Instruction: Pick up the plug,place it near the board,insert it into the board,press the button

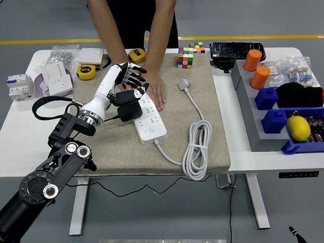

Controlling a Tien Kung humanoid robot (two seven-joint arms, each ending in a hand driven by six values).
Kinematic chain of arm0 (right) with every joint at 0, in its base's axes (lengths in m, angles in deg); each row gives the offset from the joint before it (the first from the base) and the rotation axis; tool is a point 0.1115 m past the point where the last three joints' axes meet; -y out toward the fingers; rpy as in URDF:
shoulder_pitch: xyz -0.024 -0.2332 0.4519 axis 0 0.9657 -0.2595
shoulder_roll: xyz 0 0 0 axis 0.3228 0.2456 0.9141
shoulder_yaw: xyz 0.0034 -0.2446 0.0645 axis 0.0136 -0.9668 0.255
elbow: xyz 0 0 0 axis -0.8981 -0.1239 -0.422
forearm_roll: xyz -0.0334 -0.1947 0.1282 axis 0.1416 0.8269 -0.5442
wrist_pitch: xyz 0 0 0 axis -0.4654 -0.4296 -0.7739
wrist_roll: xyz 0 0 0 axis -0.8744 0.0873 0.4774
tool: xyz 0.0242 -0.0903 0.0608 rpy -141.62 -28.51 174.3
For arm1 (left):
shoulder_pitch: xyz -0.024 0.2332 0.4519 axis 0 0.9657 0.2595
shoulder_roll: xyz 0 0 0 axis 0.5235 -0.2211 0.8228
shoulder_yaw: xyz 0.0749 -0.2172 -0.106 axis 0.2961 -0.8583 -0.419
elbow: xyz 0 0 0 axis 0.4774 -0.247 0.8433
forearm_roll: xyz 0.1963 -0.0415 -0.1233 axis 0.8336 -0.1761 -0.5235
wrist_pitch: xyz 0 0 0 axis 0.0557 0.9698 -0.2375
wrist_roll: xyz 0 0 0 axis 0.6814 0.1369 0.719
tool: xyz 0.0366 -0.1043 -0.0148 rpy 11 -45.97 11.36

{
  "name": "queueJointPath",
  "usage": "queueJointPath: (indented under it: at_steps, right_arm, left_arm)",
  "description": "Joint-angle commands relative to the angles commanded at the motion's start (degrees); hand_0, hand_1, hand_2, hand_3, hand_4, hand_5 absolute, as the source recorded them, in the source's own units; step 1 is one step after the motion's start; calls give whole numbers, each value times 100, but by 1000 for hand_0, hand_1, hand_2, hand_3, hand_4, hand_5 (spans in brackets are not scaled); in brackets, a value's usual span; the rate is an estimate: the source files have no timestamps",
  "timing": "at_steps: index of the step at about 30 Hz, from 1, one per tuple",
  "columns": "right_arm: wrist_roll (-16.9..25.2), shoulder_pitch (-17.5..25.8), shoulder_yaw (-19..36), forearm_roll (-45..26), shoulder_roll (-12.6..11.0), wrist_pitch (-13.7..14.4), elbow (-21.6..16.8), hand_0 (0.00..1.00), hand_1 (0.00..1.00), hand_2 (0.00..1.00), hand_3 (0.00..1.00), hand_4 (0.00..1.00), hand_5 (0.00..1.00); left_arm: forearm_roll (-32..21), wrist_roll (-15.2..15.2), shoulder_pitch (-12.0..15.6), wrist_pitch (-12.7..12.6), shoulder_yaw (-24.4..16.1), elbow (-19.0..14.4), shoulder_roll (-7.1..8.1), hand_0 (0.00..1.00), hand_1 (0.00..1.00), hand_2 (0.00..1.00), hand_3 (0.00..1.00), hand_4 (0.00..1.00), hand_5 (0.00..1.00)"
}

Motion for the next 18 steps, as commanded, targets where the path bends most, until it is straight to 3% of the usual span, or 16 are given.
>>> queueJointPath:
  at_steps: [1, 3, 5, 7, 12, 13, 18]
  right_arm:
    - [-4, 0, 3, 7, 0, -1, 0, 823, 743, 740, 774, 998, 998]
    - [-8, 1, -3, 5, 0, -2, 0, 823, 743, 740, 774, 998, 998]
    - [-9, -1, -11, 1, -1, -3, 0, 823, 743, 740, 774, 998, 998]
    - [-12, -5, -28, -8, -3, -4, 0, 823, 743, 740, 774, 998, 998]
    - [-10, -17, -58, -23, -1, -9, 0, 823, 743, 740, 774, 998, 998]
    - [-11, -18, -59, -22, -2, -10, 0, 824, 743, 740, 774, 998, 998]
    - [-16, -18, -51, -14, -6, -10, 0, 824, 743, 740, 774, 998, 998]
  left_arm:
    - [-223, -203, -26, -8, -8, 105, -16, 948, 958, 912, 870, 998, 370]
    - [-670, -443, -103, -76, 6, 351, -34, 948, 958, 912, 870, 998, 370]
    - [-1192, -481, -174, -123, 44, 598, -45, 948, 958, 912, 870, 998, 370]
    - [-1639, -454, -281, -122, 149, 877, -65, 963, 950, 904, 863, 998, 315]
    - [-2829, -257, -522, -149, 397, 1495, -122, 963, 950, 904, 863, 998, 315]
    - [-2986, -197, -566, -163, 438, 1593, -131, 947, 917, 852, 809, 998, 218]
    - [-2055, 270, -817, -203, 669, 2139, -137, 947, 917, 852, 809, 998, 218]
